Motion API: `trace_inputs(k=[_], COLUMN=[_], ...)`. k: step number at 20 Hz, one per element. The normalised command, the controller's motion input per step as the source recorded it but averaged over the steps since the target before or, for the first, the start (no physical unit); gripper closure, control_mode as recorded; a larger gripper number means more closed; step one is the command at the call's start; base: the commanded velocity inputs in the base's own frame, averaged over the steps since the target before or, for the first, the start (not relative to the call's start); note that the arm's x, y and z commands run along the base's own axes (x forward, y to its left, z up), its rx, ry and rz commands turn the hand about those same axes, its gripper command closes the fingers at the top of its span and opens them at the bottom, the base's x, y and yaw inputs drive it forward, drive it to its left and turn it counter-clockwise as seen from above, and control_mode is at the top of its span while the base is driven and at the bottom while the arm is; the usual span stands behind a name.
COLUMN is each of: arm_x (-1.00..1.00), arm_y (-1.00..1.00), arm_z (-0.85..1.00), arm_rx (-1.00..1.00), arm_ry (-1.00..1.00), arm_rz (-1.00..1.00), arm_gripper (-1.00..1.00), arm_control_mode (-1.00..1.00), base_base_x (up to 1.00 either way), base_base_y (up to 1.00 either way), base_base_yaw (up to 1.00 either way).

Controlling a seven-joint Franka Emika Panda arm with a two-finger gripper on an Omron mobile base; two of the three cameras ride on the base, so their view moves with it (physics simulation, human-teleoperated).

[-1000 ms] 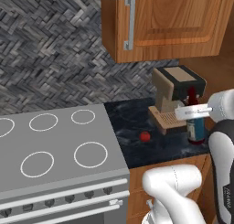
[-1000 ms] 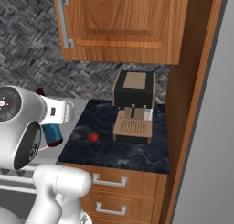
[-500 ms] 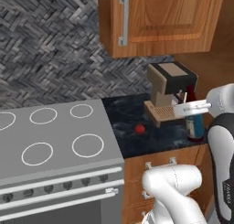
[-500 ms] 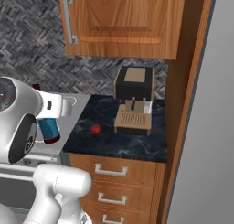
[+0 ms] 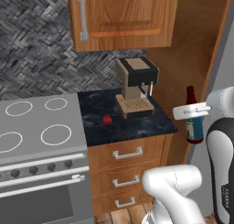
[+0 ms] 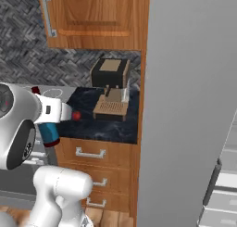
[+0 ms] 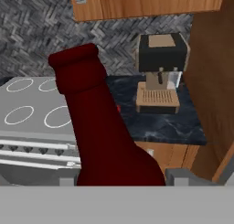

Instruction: Place the beers on the top shelf of the fridge to keep them out of children's reach, and place the tomato on lower shelves for easy access.

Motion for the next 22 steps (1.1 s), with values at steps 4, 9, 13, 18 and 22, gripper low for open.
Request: trace_inputs(k=[4, 9, 13, 18, 22], arm_x=[0.0, 0.0, 0.0, 0.0, 0.0], arm_y=[0.0, 0.0, 0.0, 0.0, 0.0], arm_z=[0.0, 0.0, 0.0, 0.0, 0.0], arm_rx=[0.0, 0.0, 0.0, 0.0, 0.0], arm_ry=[0.0, 0.0, 0.0, 0.0, 0.0], arm_rz=[0.0, 0.0, 0.0, 0.0, 0.0], arm_gripper=[1.0, 1.0, 1.0, 1.0, 1.0], arm_control_mode=[1.0, 1.0, 1.0, 1.0, 1.0], base_base_x=[-0.03, 0.0, 0.0, 0.02, 0.0], base_base_y=[-0.87, -0.88, -0.81, -0.66, -0.59], base_base_yaw=[0.0, 0.0, 0.0, 0.0, 0.0])
